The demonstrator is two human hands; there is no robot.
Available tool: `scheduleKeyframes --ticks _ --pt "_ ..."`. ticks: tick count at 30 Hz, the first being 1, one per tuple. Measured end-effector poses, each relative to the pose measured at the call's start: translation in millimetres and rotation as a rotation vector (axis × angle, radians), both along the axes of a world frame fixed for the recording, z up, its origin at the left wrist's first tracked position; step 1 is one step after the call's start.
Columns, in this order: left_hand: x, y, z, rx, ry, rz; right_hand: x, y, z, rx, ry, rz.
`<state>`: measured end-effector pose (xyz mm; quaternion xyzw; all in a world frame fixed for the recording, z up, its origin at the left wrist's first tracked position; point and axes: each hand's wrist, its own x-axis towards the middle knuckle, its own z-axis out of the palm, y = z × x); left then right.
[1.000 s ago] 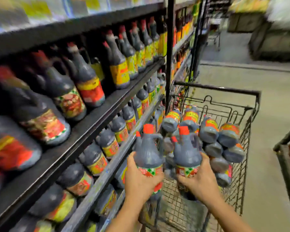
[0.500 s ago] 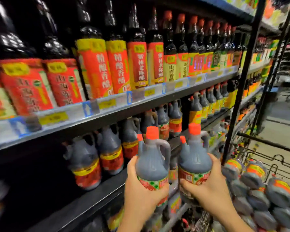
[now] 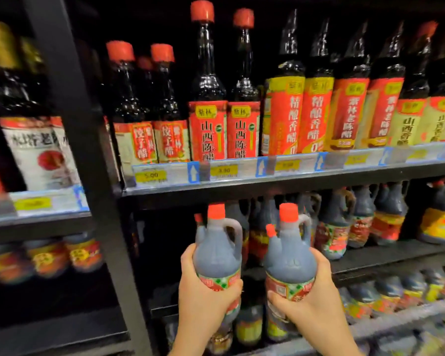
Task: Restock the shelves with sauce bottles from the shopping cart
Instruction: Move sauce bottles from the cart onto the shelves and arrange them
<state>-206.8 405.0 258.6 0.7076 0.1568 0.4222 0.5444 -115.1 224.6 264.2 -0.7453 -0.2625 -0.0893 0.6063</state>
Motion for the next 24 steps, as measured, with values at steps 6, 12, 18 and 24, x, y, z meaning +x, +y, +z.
scheduleKeyframes --ticks 6,12,18,24 --pt "-1.2 24.6 -2.5 -0.033 0.061 0.219 5.0 23.7 -7.5 -0.02 -0.009 0.141" --pt "15.2 49.9 -8.4 -0.06 0.085 0.327 11.7 34.0 -12.9 -0.032 -0.023 0.257" --pt "45.6 76.3 -13.8 -0.094 0.081 0.334 15.2 40.5 -8.5 -0.018 -0.003 0.295" --pt "86.4 102.3 -10.2 -0.114 0.126 0.325 15.7 45.6 -3.1 -0.046 0.029 0.29"
